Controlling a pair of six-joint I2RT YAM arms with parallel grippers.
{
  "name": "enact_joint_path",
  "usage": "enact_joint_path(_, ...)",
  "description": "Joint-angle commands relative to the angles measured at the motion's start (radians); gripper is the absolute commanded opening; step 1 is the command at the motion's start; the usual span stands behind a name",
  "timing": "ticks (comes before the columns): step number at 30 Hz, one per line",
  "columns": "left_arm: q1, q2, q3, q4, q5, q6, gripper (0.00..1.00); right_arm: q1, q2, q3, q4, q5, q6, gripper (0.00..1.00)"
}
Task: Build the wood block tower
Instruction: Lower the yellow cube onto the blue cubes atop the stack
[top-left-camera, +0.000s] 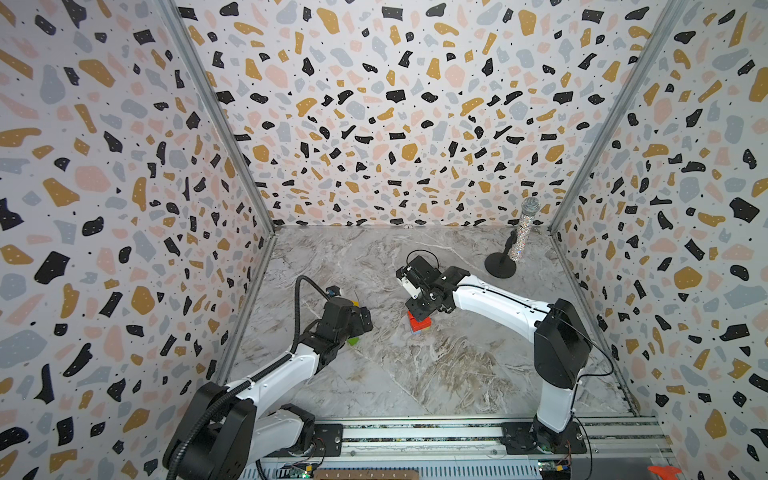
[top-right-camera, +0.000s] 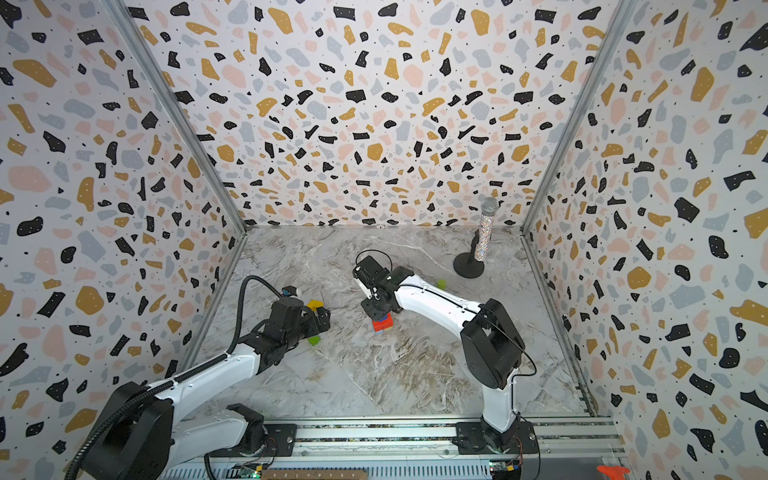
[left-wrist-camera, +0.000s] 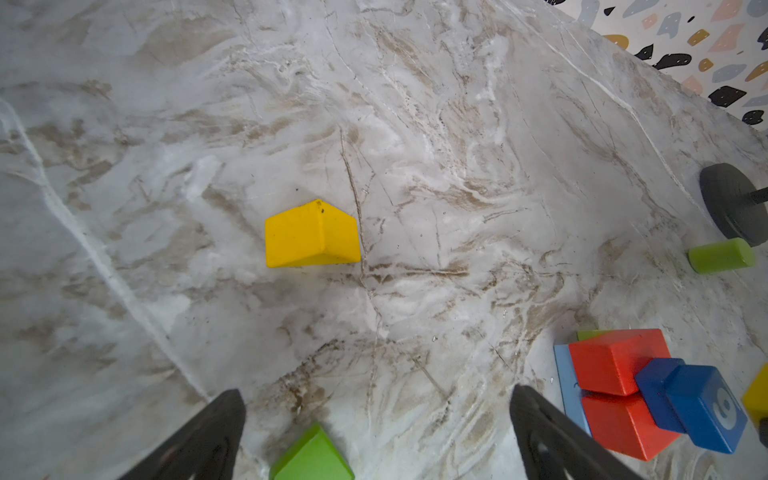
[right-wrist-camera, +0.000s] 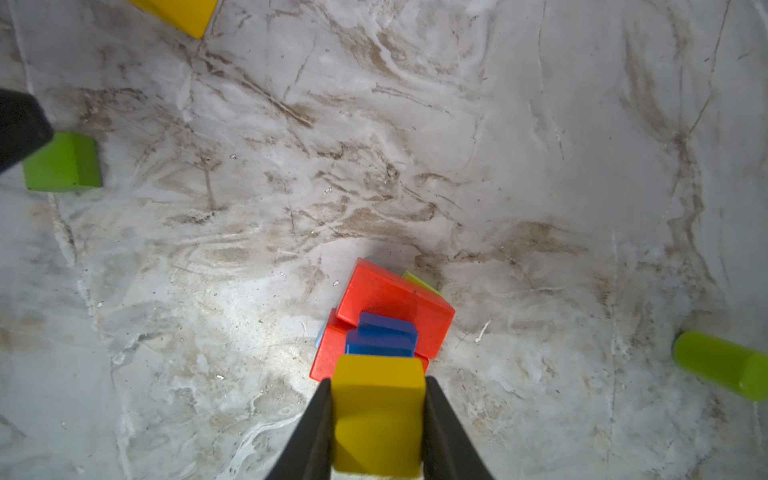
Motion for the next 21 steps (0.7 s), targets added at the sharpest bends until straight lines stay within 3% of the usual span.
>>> enact_joint_path(1, -0.002, 0.006, 0.01, 0.032, -0.01, 0.011, 1.0, -0.006, -0.003, -0.004, -0.008, -0.006, -0.001, 0.25)
enact_joint_path(21, -0.003, 0.013, 0.006, 0.034, -0.009, 0.01, 1.0, -0.008, 0.008, -0.012, -0.01, -0.011, 0.0, 0.27)
